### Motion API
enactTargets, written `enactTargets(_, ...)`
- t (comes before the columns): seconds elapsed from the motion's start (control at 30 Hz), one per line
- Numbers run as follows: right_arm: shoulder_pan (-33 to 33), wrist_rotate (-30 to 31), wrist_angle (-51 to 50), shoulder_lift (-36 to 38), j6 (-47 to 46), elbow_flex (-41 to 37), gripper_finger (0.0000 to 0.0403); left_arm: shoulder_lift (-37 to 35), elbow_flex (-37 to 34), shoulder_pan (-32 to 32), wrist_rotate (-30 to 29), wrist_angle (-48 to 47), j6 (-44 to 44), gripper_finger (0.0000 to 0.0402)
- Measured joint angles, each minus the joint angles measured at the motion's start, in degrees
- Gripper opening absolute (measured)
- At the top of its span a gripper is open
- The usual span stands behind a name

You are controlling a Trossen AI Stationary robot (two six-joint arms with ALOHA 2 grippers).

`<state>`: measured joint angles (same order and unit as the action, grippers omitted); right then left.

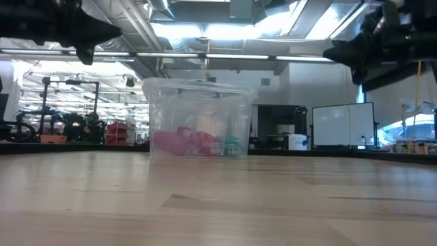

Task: Roll bandage
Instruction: Return to Home Position

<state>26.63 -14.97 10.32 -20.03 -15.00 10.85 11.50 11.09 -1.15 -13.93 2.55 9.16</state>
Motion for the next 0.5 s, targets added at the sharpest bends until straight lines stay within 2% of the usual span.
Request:
enactTargets(0.13, 0.0, 2.6, 0.6, 5.1, -2.7, -3.1, 0.0005, -4.8, -3.4, 0.0, 0.0, -0.5, 1.0, 0.0004)
enactTargets(0.23, -0.3, 9.2, -0.1, 8.6, -7.5, -5.7, 0.0006, -7.7, -5.8, 0.0, -0.9, -0.3, 2.3, 0.0001)
enactTargets(0.5, -7.5, 17.7, -0.3, 15.3, -6.7, -10.2, 0.0003, -11.3, -9.0, 0.0, -0.9, -0.1, 3.1, 0.0005)
